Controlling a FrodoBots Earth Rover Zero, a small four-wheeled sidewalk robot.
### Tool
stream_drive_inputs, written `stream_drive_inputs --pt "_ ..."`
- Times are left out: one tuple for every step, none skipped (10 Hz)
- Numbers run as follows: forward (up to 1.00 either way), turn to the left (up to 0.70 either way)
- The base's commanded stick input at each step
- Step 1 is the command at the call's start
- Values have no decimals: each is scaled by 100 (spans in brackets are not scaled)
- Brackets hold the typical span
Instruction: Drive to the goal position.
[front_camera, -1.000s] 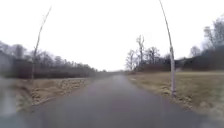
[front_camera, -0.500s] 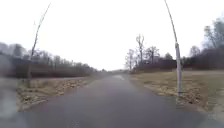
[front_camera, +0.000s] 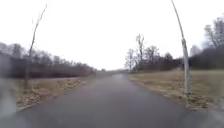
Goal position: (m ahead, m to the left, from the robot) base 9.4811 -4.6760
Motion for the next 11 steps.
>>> stream_drive_inputs --pt "70 0" --pt "70 0" --pt "70 0" --pt "70 0" --pt "70 0" --pt "70 0" --pt "70 0" --pt "70 0" --pt "70 0" --pt "70 0" --pt "70 0"
